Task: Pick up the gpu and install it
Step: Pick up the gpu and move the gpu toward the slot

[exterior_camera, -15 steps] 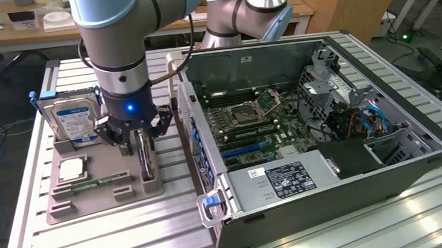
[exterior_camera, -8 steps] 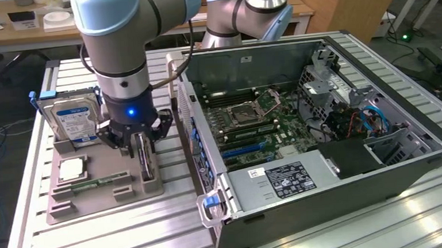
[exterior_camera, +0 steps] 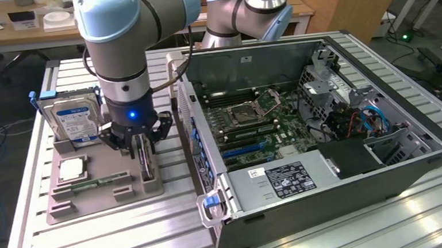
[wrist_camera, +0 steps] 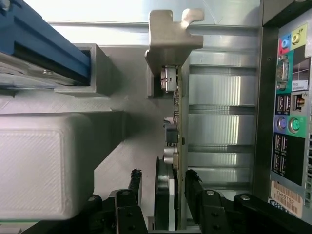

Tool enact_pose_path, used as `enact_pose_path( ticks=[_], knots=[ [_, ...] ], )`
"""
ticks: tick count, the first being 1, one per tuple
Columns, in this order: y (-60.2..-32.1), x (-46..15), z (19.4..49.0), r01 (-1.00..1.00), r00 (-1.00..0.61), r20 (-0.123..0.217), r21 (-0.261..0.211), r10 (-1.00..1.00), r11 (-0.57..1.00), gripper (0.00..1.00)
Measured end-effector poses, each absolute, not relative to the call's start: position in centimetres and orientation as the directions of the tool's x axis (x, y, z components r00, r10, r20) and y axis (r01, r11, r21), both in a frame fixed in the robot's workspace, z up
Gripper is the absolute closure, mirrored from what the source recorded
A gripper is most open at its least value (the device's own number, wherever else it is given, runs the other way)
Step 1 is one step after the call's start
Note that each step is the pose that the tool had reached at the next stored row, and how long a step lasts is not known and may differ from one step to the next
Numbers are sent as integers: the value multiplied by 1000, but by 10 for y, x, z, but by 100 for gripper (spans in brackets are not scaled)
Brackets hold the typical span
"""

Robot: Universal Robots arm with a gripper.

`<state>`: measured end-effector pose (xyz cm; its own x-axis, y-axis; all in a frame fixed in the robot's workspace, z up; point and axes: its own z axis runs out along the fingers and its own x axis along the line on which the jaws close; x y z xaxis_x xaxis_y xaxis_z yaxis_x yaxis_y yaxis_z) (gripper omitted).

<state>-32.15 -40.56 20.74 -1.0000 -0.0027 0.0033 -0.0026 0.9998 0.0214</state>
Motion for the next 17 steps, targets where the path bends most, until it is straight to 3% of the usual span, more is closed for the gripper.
enact_pose_path(
  ticks=[12,15,17],
  knots=[
    [-406,-322,206,-2,-1000,3,21,-2,1000,53],
    [-406,-322,206,-2,-1000,3,22,-2,1000,65],
    [-406,-322,206,-2,-1000,3,21,-3,1000,65]
  ],
)
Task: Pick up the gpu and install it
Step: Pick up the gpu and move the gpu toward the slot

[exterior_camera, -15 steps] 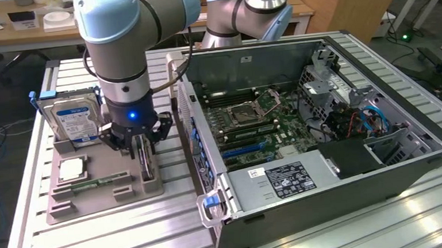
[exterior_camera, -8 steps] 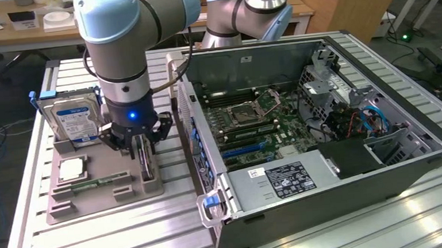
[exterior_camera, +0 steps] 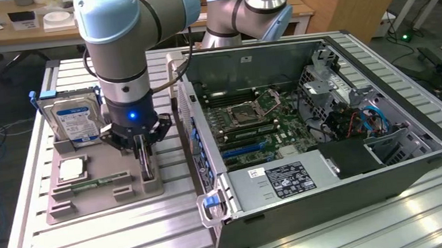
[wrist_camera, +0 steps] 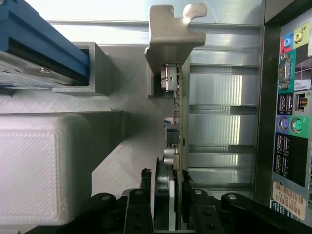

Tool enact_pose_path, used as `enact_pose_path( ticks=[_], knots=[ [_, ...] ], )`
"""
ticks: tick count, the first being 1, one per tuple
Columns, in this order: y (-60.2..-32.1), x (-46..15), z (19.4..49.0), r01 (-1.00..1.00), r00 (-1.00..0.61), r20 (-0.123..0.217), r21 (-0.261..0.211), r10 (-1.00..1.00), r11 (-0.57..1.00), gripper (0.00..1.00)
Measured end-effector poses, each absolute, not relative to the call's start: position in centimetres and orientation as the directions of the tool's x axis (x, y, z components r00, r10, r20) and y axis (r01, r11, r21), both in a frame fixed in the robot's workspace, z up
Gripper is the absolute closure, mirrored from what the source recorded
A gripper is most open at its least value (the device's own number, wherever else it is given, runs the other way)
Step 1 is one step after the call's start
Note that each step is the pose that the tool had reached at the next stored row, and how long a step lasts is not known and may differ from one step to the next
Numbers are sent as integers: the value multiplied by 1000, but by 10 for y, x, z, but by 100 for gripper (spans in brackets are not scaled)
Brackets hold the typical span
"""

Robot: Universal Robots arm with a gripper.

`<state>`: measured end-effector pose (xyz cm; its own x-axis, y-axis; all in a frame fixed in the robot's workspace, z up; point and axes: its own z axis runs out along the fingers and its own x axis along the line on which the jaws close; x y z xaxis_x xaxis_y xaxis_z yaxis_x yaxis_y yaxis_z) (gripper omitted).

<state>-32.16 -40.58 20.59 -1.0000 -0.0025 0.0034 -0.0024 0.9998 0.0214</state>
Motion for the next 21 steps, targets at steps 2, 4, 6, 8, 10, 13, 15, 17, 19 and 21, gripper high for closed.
enact_pose_path(
  ticks=[2,4,6,8,10,13,15,17,19,21],
  knots=[
    [-406,-322,206,-2,-1000,3,21,-3,1000,65],
    [-406,-322,206,-2,-1000,3,21,-3,1000,65],
    [-406,-322,206,-2,-1000,3,21,-3,1000,65],
    [-406,-322,206,-2,-1000,3,21,-3,1000,65],
    [-406,-321,206,-2,-1000,3,21,-3,1000,65],
    [-406,-320,206,-3,-1000,3,21,-3,1000,65],
    [-406,-320,206,-2,-1000,3,21,-3,1000,65],
    [-406,-318,206,-2,-1000,4,21,-3,1000,65],
    [-406,-316,206,-2,-1000,5,21,-3,1000,65],
    [-406,-316,206,-2,-1000,6,21,-2,1000,65]
  ],
)
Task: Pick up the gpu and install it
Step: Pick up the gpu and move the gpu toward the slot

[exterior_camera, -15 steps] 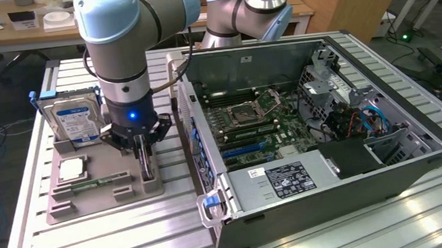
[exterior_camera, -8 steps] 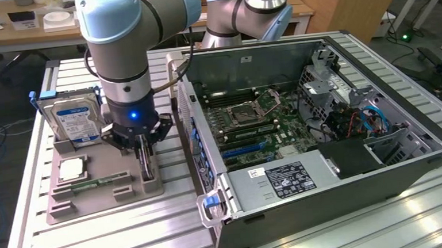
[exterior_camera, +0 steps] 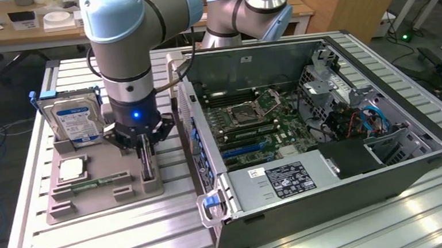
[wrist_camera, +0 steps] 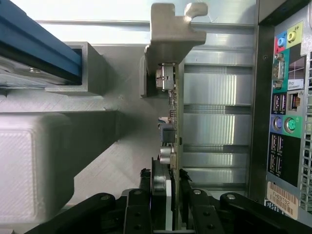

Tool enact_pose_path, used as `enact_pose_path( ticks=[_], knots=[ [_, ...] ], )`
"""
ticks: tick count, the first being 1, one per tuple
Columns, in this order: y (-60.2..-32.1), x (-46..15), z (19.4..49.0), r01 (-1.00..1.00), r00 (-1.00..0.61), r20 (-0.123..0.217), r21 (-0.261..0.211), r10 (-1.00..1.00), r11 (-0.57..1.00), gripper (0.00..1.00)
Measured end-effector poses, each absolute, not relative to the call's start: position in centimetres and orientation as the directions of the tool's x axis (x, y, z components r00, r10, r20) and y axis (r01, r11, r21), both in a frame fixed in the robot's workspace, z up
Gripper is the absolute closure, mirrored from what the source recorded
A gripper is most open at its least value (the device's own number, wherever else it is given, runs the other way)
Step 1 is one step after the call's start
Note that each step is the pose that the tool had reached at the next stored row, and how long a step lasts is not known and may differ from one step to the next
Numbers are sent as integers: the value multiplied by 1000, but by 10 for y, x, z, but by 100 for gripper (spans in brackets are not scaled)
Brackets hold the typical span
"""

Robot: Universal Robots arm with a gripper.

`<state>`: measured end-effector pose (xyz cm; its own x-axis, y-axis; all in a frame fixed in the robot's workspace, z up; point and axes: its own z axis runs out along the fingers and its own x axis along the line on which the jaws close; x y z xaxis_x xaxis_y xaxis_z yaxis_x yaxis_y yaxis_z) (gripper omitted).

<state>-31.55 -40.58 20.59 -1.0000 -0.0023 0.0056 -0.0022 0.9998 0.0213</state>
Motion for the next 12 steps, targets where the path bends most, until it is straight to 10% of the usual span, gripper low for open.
enact_pose_path(
  ticks=[12],
  knots=[
    [-406,-317,206,-3,-1000,5,21,-3,1000,65]
  ],
)
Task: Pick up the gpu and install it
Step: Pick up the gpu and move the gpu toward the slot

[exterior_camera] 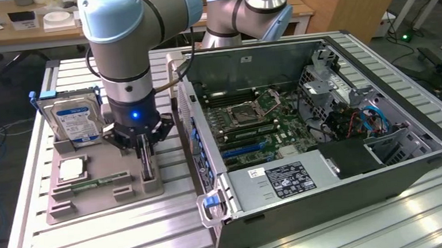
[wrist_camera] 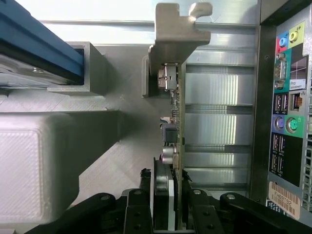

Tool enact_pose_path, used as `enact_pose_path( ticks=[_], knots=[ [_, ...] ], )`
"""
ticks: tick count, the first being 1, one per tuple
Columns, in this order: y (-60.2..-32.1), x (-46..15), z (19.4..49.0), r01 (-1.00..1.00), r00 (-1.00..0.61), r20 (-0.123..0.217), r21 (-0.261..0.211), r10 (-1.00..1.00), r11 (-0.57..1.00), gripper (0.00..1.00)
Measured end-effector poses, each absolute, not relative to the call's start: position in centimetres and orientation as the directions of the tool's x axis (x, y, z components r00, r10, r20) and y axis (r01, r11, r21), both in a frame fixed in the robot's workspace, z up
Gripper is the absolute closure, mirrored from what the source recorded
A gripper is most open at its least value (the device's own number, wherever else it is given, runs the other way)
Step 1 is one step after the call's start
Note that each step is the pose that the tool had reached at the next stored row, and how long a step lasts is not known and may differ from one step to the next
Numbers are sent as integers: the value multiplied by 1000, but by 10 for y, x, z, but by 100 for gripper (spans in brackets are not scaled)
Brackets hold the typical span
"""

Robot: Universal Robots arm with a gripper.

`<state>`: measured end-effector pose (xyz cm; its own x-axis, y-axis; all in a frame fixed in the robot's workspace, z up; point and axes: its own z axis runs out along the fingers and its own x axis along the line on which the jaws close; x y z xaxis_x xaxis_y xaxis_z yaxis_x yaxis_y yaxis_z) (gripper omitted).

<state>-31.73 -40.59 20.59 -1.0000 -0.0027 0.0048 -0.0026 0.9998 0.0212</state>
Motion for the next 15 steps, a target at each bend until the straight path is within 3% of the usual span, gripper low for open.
enact_pose_path(
  ticks=[15],
  knots=[
    [-406,-318,206,-2,-1000,5,21,-2,1000,65]
  ],
)
